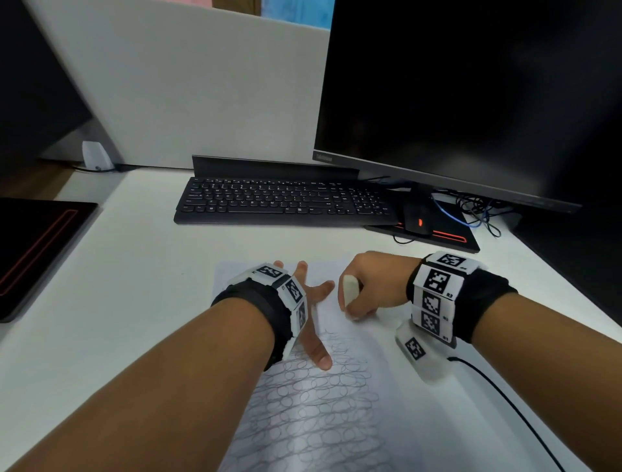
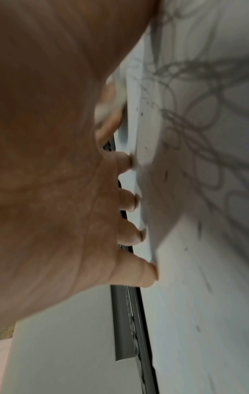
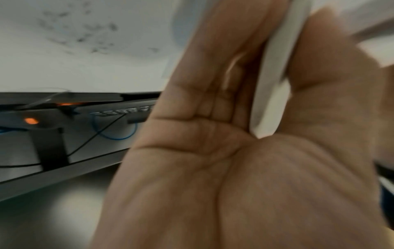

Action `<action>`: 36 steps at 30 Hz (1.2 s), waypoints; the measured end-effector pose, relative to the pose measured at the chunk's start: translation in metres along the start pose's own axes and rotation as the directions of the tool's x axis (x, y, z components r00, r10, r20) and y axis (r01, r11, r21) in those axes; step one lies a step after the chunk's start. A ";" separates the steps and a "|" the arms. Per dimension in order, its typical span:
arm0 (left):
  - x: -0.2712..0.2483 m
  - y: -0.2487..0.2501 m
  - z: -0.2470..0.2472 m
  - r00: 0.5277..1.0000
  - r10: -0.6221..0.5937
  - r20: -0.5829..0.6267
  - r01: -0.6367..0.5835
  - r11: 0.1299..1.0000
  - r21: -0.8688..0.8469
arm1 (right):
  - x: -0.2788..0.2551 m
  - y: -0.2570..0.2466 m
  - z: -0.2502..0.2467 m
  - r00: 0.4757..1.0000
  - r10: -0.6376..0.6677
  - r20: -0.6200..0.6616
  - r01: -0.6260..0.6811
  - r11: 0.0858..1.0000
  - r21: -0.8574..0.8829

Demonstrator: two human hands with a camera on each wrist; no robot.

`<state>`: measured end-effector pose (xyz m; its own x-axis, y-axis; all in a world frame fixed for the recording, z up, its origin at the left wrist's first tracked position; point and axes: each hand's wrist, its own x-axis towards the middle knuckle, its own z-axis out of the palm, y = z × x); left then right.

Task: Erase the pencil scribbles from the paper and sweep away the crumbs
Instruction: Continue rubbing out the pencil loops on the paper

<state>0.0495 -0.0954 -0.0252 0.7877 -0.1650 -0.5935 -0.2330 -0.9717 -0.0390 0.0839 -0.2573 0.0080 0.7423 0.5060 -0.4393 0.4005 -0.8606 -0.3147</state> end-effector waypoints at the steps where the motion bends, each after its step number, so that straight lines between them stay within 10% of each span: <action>1: 0.000 0.001 0.000 1.000 -0.002 0.000 0.002 1.000 0.008 | -0.001 -0.002 0.003 0.998 -0.016 0.063 0.016 1.000 -0.010; 36: -0.040 -0.039 -0.002 0.996 -0.025 -0.089 0.022 0.999 -0.033 | -0.010 -0.016 0.006 0.999 0.025 0.020 -0.023 0.995 -0.096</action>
<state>0.0281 -0.0516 0.0019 0.8407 -0.1549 -0.5188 -0.1966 -0.9801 -0.0260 0.0670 -0.2487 0.0121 0.7414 0.4853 -0.4634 0.4331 -0.8736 -0.2219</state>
